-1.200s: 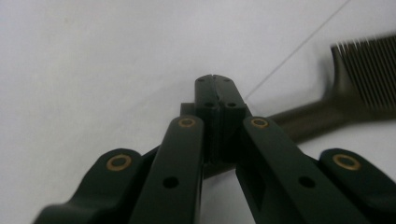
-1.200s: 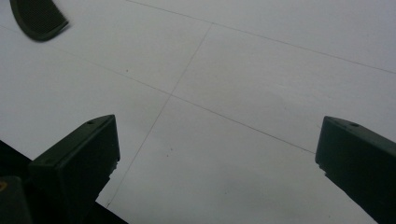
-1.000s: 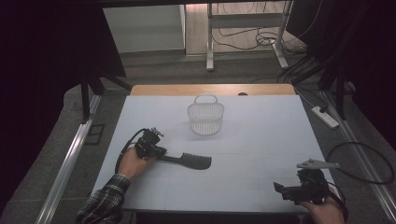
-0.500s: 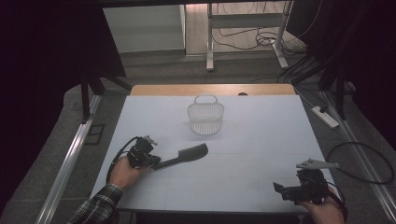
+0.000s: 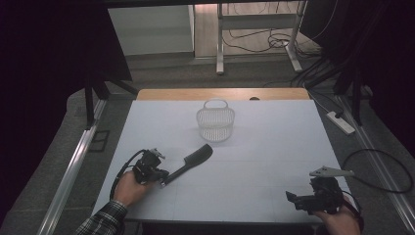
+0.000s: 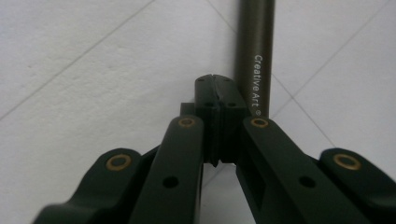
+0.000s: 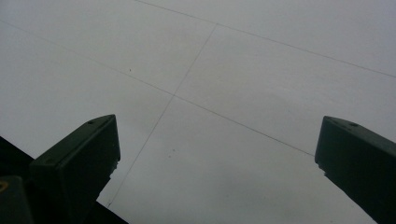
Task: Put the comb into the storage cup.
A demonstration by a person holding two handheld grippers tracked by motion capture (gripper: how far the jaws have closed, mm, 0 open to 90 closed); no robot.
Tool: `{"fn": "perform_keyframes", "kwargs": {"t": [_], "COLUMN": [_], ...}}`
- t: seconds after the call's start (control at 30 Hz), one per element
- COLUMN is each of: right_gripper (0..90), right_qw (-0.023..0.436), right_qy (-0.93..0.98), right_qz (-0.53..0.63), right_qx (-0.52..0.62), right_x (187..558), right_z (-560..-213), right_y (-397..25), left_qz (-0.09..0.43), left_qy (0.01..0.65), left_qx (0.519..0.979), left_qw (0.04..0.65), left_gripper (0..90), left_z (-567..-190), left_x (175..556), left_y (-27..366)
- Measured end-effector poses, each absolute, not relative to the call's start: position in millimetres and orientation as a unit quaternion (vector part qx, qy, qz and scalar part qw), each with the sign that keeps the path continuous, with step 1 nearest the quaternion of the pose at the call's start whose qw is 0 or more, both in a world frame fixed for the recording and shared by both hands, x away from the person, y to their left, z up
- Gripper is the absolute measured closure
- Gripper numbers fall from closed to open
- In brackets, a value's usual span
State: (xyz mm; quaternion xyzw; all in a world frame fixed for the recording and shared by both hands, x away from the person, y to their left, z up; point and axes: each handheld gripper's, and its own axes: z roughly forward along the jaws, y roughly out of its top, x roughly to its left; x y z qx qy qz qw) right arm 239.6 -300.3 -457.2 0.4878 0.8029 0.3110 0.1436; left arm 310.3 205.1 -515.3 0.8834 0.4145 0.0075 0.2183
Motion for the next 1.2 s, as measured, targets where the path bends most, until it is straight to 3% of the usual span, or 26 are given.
{"fn": "perform_keyframes", "kwargs": {"t": [0.37,0.63,0.93,1.03,1.1,1.2], "right_gripper": [0.1,0.1,0.1,0.1,0.1,0.1], "right_qw": [0.144,0.145,0.144,0.144,0.144,0.145], "right_qy": [0.804,0.805,0.804,0.804,0.804,0.804], "right_qz": [0.311,0.312,0.312,0.312,0.312,0.312], "right_qx": [0.485,0.484,0.485,0.485,0.484,0.484], "right_x": [239.9,239.8,240.0,240.0,239.9,239.9], "right_z": [-457.2,-457.0,-457.1,-457.1,-457.1,-457.0], "right_y": [-299.6,-299.4,-299.2,-299.2,-299.3,-299.3], "left_qz": [0.002,0.01,0.032,0.035,0.036,0.034], "left_qy": [0.421,0.444,0.455,0.462,0.465,0.465], "left_qx": [0.881,0.86,0.844,0.836,0.832,0.833], "left_qw": [0.216,0.253,0.284,0.295,0.299,0.299], "left_gripper": [88.9,85.2,50.5,44.0,32.2,22.0], "left_z": [-513.9,-504.7,-493.5,-489.7,-487.3,-485.9], "left_x": [302.7,298.7,295.8,296.2,296.1,296.1], "left_y": [200.2,213.4,217.6,218.0,217.3,215.7]}}
